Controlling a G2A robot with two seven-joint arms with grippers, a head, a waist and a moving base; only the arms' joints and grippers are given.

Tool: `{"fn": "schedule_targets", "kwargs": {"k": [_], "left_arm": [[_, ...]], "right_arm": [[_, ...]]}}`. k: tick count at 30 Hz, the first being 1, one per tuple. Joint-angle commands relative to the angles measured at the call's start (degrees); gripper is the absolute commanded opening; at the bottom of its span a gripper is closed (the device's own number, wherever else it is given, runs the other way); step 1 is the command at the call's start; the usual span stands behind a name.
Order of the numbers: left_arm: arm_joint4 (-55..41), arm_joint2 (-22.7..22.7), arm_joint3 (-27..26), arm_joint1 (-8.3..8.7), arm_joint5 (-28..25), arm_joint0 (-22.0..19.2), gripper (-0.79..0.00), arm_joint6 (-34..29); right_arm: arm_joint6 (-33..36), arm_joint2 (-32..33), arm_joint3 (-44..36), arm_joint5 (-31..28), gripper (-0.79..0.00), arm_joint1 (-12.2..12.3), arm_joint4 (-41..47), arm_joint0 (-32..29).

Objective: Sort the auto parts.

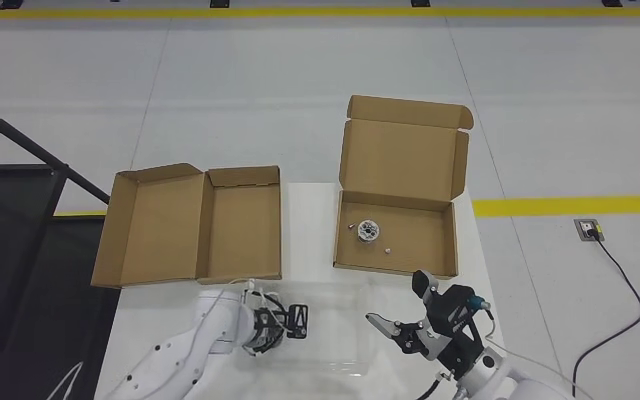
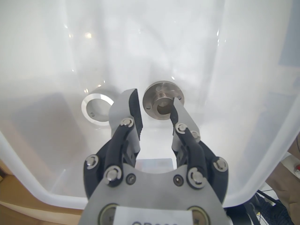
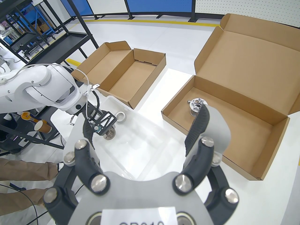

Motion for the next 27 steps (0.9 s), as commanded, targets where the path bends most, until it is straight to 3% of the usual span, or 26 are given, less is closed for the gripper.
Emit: {"fn": "schedule_targets", "kwargs": {"k": [1,2,3,4,5,17,27], "left_arm": [[-1.58,1.04,0.35,0.35,0.77,-0.95,-0.446,-0.75],[-2.55,1.2,0.14,0.54,1.04,-1.33,-0.416,-1.03],[-3.08,1.16,-0.18,0.77,1.53,-1.7,-0.268,-1.51],[-4.21,0.69,-0.61,0.99,2.19,-1.84,-0.046,-2.18],[-5.33,0.34,-1.08,1.23,2.49,-1.83,0.0,-2.48],[-9.08,-0.4,-5.94,4.78,2.11,-0.53,0.0,-2.1],[-12.28,6.21,-3.68,5.29,3.36,-4.45,-0.003,-3.35]], "right_arm": [[0.0,0.0,0.0,0.0,0.0,0.0,0.0,0.0],[0.0,0.0,0.0,0.0,0.0,0.0,0.0,0.0],[0.0,0.0,0.0,0.0,0.0,0.0,0.0,0.0],[0.0,0.0,0.0,0.0,0.0,0.0,0.0,0.0],[0.0,0.0,0.0,0.0,0.0,0.0,0.0,0.0],[0.0,0.0,0.0,0.0,0.0,0.0,0.0,0.0],[0.0,0.0,0.0,0.0,0.0,0.0,0.0,0.0]]}}
